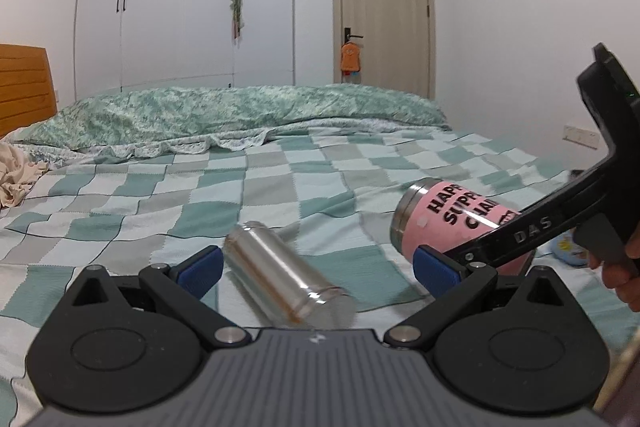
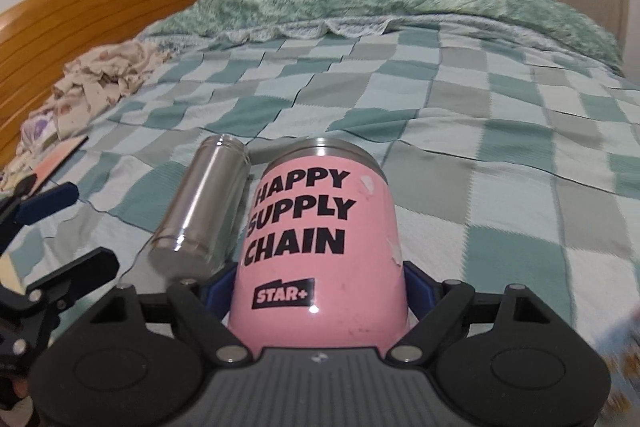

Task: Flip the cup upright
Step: 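Close the right gripper on the pink cup and lift it, then carry the pink cup with the right gripper while the left gripper closes on it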

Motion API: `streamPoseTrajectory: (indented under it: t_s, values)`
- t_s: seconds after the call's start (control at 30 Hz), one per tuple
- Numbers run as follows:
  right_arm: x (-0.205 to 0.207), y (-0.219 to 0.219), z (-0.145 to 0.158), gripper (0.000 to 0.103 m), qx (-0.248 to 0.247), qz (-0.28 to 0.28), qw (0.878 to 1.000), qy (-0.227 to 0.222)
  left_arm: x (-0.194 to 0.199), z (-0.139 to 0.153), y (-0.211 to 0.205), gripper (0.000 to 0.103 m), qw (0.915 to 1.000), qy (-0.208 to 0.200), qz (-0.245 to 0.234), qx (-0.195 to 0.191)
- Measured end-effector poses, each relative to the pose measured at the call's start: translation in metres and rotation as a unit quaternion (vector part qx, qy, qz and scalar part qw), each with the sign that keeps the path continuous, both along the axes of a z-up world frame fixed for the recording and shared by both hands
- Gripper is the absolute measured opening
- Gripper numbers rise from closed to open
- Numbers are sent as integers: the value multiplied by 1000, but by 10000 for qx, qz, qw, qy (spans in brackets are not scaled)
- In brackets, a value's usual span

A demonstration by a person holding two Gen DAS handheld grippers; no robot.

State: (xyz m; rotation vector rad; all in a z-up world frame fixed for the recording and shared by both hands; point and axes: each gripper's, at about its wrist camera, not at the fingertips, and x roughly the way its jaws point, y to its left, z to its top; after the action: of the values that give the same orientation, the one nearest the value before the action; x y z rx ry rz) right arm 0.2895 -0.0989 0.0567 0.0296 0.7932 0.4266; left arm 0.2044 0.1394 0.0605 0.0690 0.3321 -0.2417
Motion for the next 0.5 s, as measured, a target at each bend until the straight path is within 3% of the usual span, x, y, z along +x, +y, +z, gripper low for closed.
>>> streamPoseTrajectory:
  t_s: [0.2,0.5]
  values:
    - [-61,-38,3,83,63,-356,9993,90,-42,12,-25,103,9997,-33,-222,-50]
    - [-100,-64,-42,83,-18,-888,9952,409,-95,8,-49,103,9995,92,-243,-171]
